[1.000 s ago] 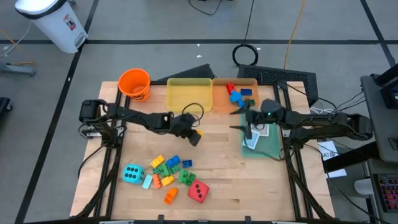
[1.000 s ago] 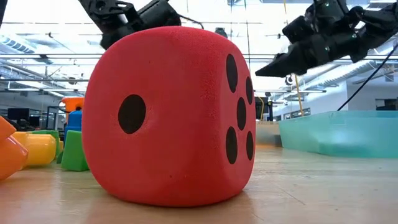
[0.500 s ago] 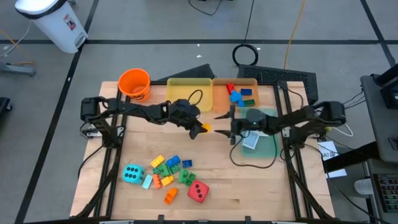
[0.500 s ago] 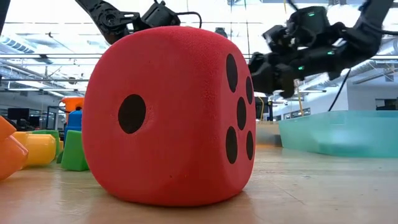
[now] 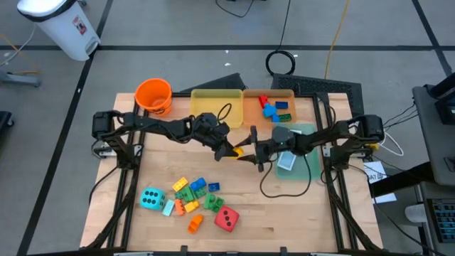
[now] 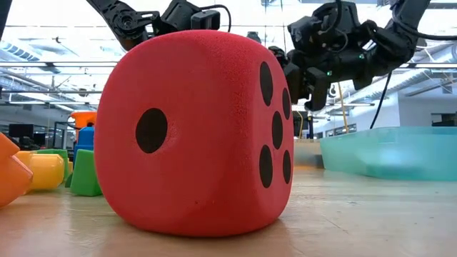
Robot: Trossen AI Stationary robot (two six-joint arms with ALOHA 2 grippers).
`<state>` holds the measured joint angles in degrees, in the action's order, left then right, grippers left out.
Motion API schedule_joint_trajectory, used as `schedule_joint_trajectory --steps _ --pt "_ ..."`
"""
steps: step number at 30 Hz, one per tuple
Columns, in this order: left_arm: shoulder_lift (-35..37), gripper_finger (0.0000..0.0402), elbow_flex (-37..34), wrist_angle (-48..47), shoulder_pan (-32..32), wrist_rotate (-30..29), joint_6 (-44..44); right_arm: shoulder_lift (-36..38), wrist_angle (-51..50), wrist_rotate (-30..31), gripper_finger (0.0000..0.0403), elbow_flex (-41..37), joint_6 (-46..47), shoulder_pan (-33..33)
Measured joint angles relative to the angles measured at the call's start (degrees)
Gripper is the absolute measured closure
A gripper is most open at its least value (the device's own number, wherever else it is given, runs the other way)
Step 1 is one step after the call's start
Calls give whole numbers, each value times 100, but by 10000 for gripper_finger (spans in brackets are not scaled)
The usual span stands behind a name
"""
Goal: Pick & Place Toys
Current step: Put the yellow game piece into the orange bin
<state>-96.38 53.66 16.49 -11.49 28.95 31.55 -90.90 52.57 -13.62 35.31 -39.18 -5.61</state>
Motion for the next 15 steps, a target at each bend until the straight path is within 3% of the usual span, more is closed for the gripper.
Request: schedule_joint_trajectory --steps 11,15 --pt "-4 259 -20 31 175 0 202 54 -127 -66 290 0 -47 199" --pt "-9 228 -23 80 251 -139 224 60 -286 -82 315 0 108 199"
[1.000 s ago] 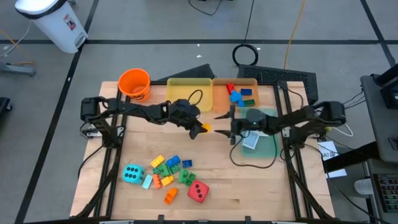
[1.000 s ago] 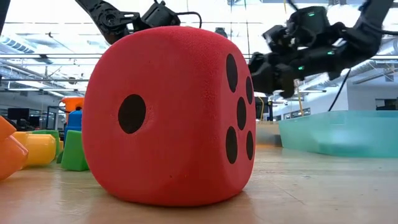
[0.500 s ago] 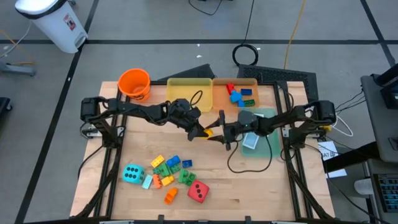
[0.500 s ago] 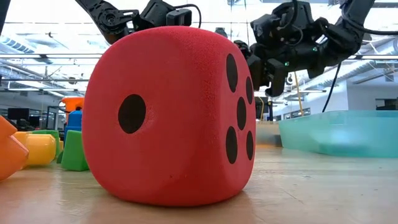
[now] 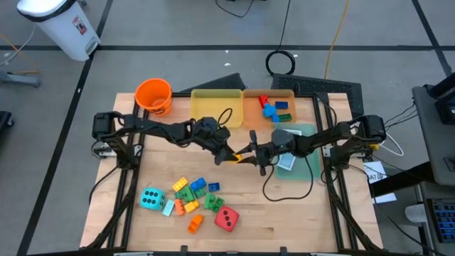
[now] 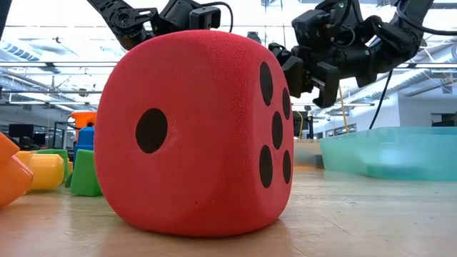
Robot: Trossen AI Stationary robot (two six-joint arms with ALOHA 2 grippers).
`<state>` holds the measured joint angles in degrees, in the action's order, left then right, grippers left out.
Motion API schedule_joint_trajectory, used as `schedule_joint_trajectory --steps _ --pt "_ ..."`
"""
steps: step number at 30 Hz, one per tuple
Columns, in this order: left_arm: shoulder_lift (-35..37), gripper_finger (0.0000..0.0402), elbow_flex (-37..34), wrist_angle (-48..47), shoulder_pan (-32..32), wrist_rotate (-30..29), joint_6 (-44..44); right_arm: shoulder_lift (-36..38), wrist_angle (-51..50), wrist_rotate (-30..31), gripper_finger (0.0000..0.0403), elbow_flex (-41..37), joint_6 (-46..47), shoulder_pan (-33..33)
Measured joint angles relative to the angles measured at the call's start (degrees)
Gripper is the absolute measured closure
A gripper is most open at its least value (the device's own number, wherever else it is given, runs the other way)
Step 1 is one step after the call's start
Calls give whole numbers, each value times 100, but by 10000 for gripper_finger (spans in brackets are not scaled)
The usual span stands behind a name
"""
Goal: Pick & Place Toys
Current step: Put the yellow game piece into the orange bin
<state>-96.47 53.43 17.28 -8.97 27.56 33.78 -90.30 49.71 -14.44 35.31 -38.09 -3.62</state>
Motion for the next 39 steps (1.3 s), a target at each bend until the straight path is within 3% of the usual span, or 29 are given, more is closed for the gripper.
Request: schedule_joint_trajectory --steps 6,11,15,20,25,30,33,36,39 --pt "79 154 26 525 -59 -23 254 4 -364 74 331 -5 445 14" --pt "489 118 30 422 -287 -45 348 343 -973 251 331 -4 1311 -98" --pt "876 105 28 393 -205 -611 -248 944 -1865 763 331 -4 1988 -493" --pt "1052 109 29 405 234 -2034 -1353 1720 -2651 1514 331 -78 2599 -1141" --pt "1049 122 -252 614 308 -2483 -1744 2179 -2730 2215 329 -360 3128 -1897" --pt "1085 133 -1370 1881 -12 -2644 -1277 2195 -2919 2178 335 -507 3495 -2724" --pt "1119 138 -1976 2831 -232 -2710 -1022 1947 -2804 1732 336 -511 3644 -3055" --pt "1104 141 -2371 3214 -384 -2864 -899 1554 -2396 1293 330 -508 3738 -3200" --pt "1115 141 -2457 3246 -473 -3043 -905 1136 -2098 1279 323 -511 3751 -3204"
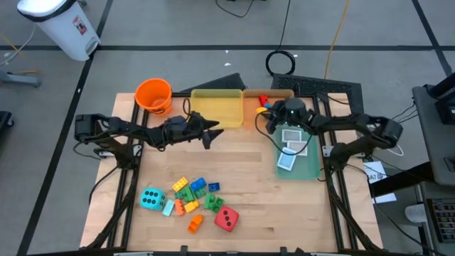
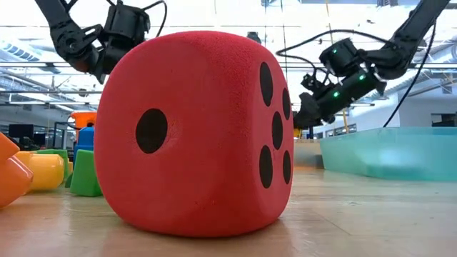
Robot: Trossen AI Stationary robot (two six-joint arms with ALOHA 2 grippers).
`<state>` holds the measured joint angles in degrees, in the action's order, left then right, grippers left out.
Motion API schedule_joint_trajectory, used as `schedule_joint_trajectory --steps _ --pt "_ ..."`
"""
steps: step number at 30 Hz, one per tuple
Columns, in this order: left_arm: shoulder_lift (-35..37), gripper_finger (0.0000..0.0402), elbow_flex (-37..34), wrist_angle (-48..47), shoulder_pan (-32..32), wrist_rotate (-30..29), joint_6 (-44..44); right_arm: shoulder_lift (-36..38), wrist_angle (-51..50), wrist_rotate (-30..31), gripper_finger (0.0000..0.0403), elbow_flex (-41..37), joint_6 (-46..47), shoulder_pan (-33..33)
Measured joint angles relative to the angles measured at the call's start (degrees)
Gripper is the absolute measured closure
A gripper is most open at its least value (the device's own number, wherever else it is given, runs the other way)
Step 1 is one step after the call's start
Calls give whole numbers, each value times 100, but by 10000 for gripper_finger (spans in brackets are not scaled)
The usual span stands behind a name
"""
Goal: Pick & Place Toys
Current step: Put the yellow game piece into the orange bin, then put the blue game piece into the orange bin
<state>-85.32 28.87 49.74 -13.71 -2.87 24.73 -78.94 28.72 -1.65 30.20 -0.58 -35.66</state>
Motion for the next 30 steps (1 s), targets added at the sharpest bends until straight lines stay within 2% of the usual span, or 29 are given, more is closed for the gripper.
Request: schedule_joint_trajectory --steps 4,7,13,19,24,27,30 --pt "-4 136 -16 -80 -24 -65 -8 -405 644 -3 318 0 -140 39" --pt "-4 138 -14 -179 -18 -23 -34 -488 885 -39 299 3 20 49" --pt "-7 151 -14 -453 -21 14 -53 -326 613 -747 201 119 276 65" --pt "-4 149 -14 -462 -19 94 -143 202 466 -748 98 125 72 286" --pt "53 146 105 -707 225 994 -744 692 366 -918 56 125 57 684" --pt "237 155 557 -1937 714 1149 -1068 920 124 -913 51 125 27 959" --pt "338 164 1247 -4332 1309 782 -1140 1041 -27 -907 55 125 -34 1191"
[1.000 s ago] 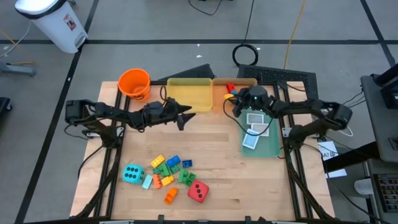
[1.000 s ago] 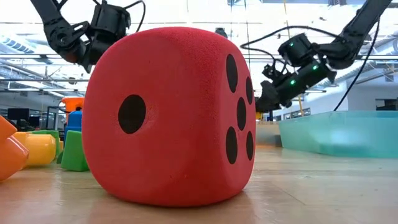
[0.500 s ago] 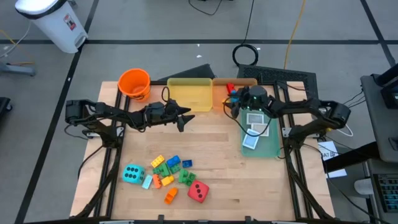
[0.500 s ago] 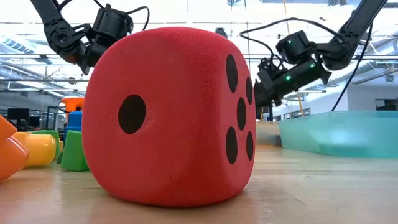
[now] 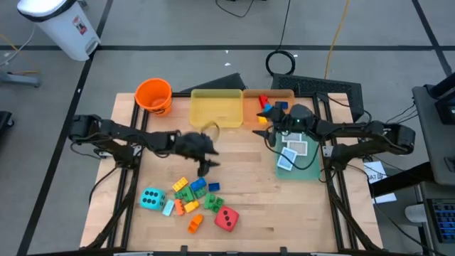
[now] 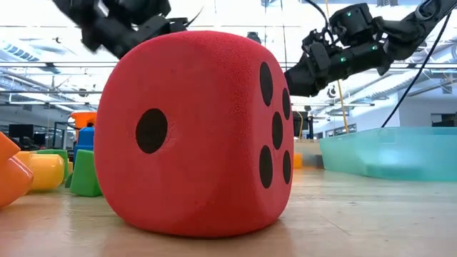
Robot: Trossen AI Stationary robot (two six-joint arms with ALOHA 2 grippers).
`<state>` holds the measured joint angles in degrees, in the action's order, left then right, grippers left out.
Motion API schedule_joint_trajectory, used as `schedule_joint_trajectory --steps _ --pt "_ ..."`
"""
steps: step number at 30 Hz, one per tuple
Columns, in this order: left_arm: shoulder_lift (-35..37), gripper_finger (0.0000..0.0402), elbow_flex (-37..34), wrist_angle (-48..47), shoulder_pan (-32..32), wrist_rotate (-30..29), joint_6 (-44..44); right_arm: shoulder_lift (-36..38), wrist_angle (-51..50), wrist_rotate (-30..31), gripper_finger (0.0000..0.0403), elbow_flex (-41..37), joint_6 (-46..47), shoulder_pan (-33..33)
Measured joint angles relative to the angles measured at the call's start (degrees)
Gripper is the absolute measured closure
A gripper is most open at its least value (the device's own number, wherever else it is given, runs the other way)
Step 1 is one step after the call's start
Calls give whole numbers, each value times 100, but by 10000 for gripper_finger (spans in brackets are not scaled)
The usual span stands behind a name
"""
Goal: Pick & Place Toys
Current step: Put the blue game piece into the orange bin
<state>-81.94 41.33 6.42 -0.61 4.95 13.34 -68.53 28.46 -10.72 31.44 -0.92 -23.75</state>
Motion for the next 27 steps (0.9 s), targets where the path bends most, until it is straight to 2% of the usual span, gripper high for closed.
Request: schedule_joint_trajectory --steps 4,7,16,20,27 --pt "-37 170 933 -2373 747 -729 404 0 -126 7 65 -4 -24 167" --pt "-61 171 1226 -3242 1180 -936 1080 -2 -196 12 71 -4 -43 182" --pt "-328 178 1271 -4040 2147 -1095 2999 -4 -340 10 74 -4 -143 173" --pt "-583 188 1271 -4009 2392 -1108 3260 -4 -412 10 74 -4 -147 173" --pt "-1081 207 1271 -3987 2367 -1399 3530 -4 -431 11 74 -4 -137 173"
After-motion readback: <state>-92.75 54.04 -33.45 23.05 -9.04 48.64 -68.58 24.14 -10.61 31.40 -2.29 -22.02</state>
